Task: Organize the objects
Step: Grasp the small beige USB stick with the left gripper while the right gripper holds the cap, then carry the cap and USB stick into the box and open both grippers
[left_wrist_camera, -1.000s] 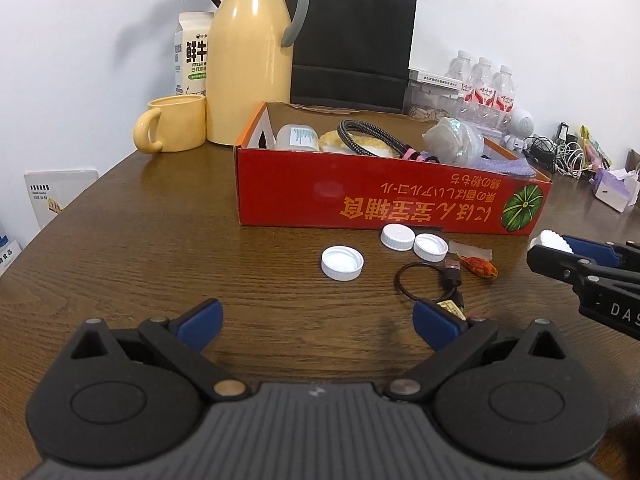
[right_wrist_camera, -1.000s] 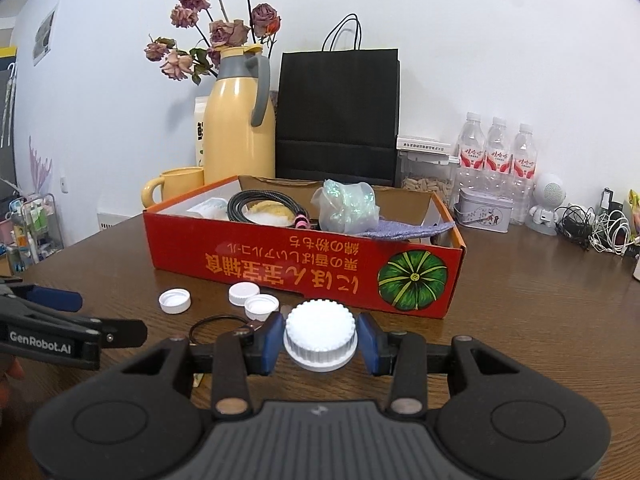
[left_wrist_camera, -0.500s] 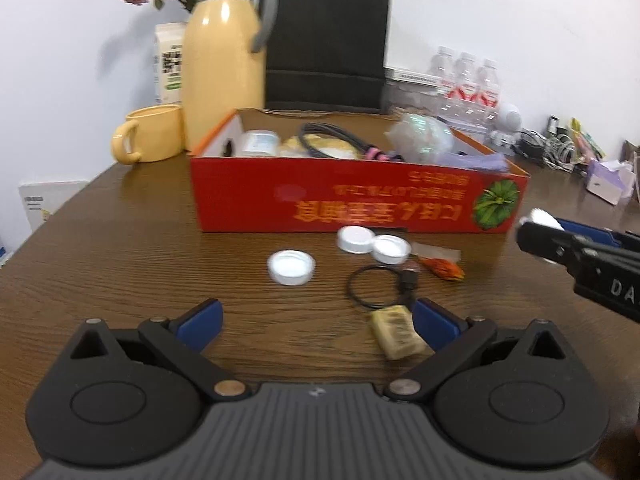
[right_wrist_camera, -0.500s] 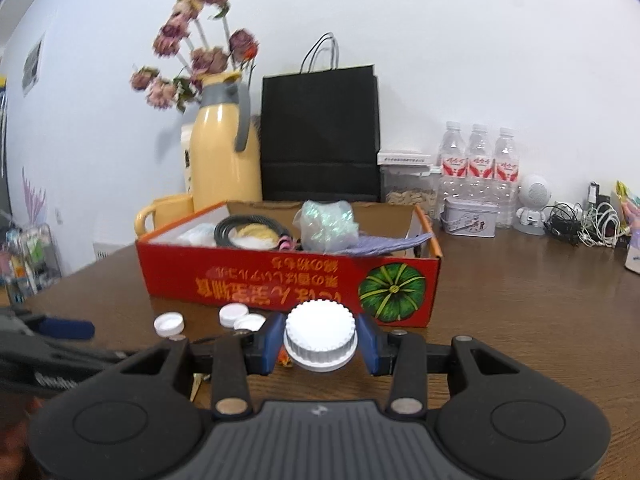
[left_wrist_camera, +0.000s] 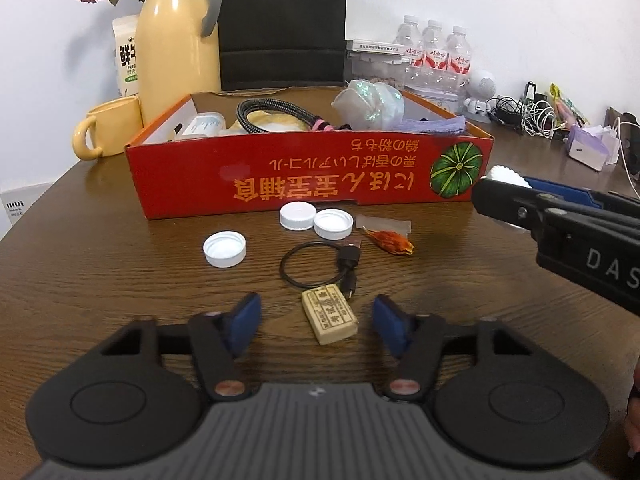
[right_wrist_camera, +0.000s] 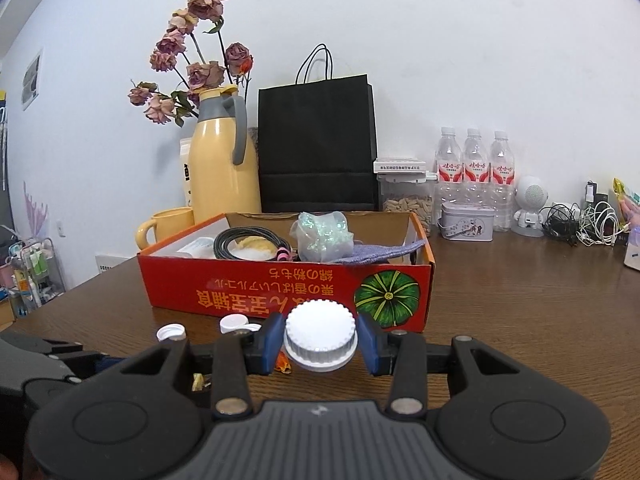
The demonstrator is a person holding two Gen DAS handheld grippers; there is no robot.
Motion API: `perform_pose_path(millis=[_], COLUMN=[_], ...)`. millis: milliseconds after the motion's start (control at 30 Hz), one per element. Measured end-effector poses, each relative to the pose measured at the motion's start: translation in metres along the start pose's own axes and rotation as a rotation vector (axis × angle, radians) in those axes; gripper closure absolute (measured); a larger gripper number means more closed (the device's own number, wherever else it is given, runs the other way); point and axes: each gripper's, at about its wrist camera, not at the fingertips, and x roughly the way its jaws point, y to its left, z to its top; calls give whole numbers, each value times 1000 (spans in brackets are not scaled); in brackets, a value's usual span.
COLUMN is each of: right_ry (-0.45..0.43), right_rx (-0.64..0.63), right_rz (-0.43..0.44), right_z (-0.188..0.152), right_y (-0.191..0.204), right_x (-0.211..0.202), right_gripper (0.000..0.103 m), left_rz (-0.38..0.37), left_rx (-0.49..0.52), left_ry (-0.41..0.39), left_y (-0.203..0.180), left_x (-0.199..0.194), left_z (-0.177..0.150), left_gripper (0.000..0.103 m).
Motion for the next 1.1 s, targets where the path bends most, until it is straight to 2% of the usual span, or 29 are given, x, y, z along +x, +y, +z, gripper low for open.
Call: perform_pose_path(millis=[67,100,300,700,867,1100], right_ry=[2,3,10,19,10,-28], right_rx=[0,0,-2,-25,-56,-91], right_rz=[-1,-2,-2,-14,15,11], right_z=[0,0,0,-2,8,46], right_y=[0,0,1,5,10,10], right_x=[0,1,2,4,3,15], right_gripper=[64,64,64,64,64,64], left_rz=[5,2,-4,-7,-11,-31], left_rx=[-11,-17,-58,-84,-80,-87], left_ry=[-6,-9,-23,-107,-166,-238], left_y=[2,4,16,29,34,36], left_x=[-2,-3,-10,-30,-40,-35], left_z=[-1,-1,-4,2,21,69], left_gripper=[75,82,82,82,82,82])
